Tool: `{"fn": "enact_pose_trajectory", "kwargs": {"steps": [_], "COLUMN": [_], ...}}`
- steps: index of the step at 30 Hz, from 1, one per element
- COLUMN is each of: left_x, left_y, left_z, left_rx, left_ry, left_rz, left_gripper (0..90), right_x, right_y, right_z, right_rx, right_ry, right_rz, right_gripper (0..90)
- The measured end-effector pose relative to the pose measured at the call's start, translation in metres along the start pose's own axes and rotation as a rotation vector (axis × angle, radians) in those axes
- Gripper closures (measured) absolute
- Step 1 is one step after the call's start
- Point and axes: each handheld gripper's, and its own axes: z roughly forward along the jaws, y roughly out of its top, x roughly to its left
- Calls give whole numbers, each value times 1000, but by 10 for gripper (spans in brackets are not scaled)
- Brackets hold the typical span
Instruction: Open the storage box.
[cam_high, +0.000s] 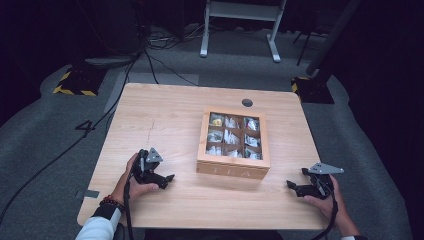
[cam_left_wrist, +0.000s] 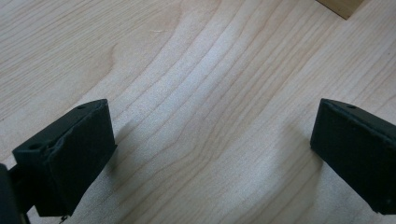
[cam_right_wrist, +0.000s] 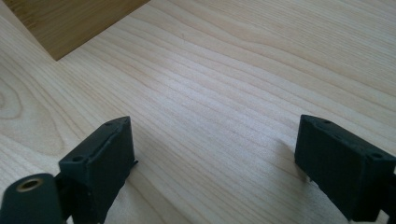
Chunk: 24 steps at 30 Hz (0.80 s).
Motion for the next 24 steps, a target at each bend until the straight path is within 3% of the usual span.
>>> {"fn": "enact_pose_trajectory", "kwargs": {"steps": [7, 9, 13, 24], "left_x": [0, -1, -1, 0], "left_y": [-1, -2, -2, -2], "left_z": [-1, -1, -1, -2], "left_rx": [0, -4, -3, 0], "left_ry": [0, -7, -8, -7], "left_rz": [-2, 0, 2, 7], "left_gripper": [1, 2, 1, 2], "right_x": [1, 1, 4, 22], "right_y": [1, 3, 5, 25], "right_z": [-1, -2, -2, -10], "right_rx": [15, 18, 19, -30], "right_ry": [-7, 0, -2, 46], "right_rz": [6, 2, -4, -57], "right_gripper": [122, 184, 193, 238]}}
